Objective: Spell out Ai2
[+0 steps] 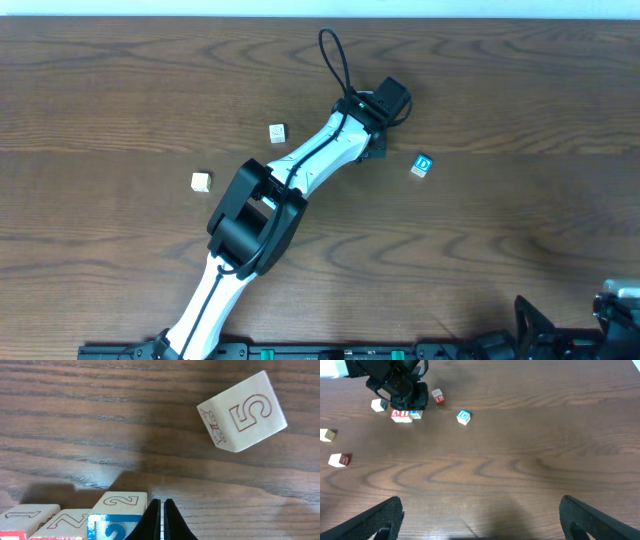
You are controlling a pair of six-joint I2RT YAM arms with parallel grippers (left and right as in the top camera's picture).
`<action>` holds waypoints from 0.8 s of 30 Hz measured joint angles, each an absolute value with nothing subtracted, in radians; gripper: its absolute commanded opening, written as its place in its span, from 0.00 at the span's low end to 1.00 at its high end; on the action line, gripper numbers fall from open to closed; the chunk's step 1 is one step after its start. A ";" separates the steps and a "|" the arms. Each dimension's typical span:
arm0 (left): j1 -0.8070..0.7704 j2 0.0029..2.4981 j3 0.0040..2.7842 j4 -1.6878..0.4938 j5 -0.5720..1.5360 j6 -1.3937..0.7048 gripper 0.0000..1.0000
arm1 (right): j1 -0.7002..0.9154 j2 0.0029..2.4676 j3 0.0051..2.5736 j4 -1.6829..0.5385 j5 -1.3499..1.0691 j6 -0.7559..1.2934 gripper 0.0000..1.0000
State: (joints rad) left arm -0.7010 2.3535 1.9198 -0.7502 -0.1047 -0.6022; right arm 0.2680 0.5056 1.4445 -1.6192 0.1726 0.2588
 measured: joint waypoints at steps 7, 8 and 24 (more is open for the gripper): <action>-0.700 2.354 1.920 -0.722 -0.105 -0.590 0.06 | 0.268 0.506 1.444 -1.619 0.173 0.259 0.99; -0.699 2.354 1.920 -0.716 -0.105 -0.587 0.06 | 0.268 0.506 1.444 -1.619 0.173 0.259 0.99; -0.623 2.354 1.920 -0.674 -0.124 -0.549 0.06 | 0.268 0.506 1.444 -1.619 0.173 0.259 0.99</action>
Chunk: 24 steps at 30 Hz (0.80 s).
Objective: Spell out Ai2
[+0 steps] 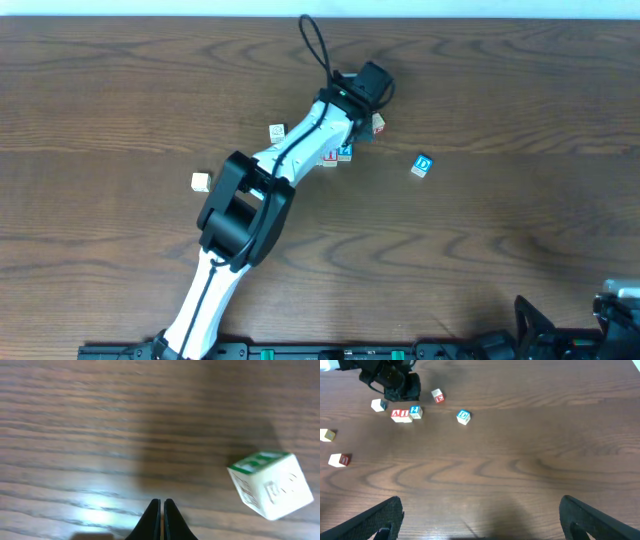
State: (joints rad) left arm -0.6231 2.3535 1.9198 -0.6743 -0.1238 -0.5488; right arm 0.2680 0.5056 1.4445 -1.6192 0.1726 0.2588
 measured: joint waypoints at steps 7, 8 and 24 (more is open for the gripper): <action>-0.622 2.354 1.920 -0.695 -0.117 -0.549 0.06 | 0.268 0.506 1.444 -1.619 0.173 0.259 0.99; -0.623 2.354 1.920 -0.701 -0.112 -0.549 0.06 | 0.268 0.506 1.444 -1.619 0.173 0.259 0.99; -0.629 2.354 1.920 -0.752 -0.084 -0.565 0.06 | 0.268 0.506 1.444 -1.619 0.173 0.259 0.99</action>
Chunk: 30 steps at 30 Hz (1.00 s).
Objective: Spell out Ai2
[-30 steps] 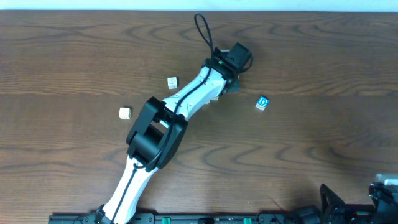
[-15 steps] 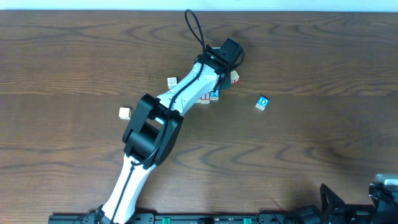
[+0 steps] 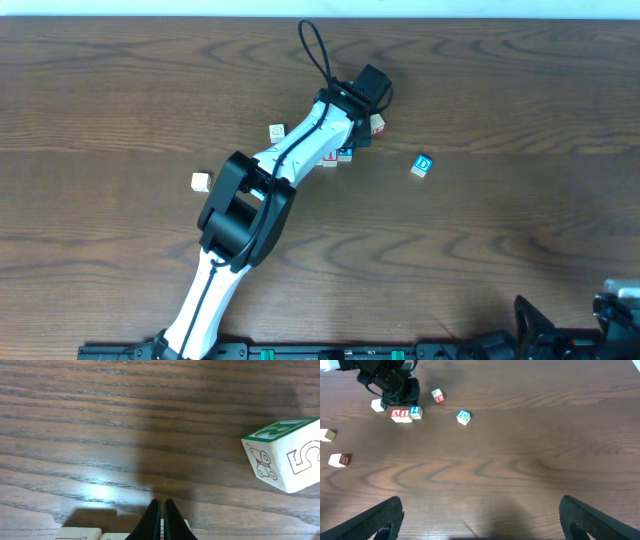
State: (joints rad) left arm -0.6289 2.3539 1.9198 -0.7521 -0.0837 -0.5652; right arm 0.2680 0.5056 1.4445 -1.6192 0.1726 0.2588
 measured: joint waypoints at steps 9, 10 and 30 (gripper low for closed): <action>-0.629 2.354 1.920 -0.736 -0.081 -0.572 0.06 | 0.268 0.506 1.444 -1.619 0.173 0.259 0.99; -0.629 2.354 1.920 -0.733 -0.081 -0.572 0.05 | 0.268 0.506 1.444 -1.619 0.173 0.259 0.99; -0.629 2.354 1.920 -0.731 -0.033 -0.572 0.06 | 0.268 0.506 1.444 -1.619 0.173 0.259 0.99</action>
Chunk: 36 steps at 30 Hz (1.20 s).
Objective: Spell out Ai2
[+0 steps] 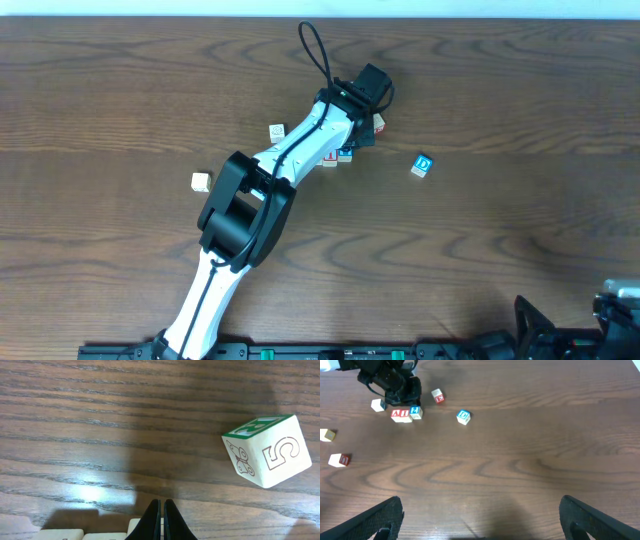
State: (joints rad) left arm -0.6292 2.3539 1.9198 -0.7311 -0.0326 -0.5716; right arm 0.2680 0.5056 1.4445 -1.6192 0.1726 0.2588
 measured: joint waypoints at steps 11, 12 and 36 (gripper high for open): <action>-0.629 2.354 1.920 -0.740 -0.033 -0.572 0.06 | 0.268 0.506 1.444 -1.619 0.173 0.259 0.99; -0.629 2.354 1.920 -0.740 -0.032 -0.572 0.06 | 0.268 0.506 1.444 -1.619 0.173 0.259 0.99; -0.573 2.365 2.308 -0.952 -0.160 -0.464 0.06 | 0.268 0.506 1.444 -1.619 0.173 0.259 0.99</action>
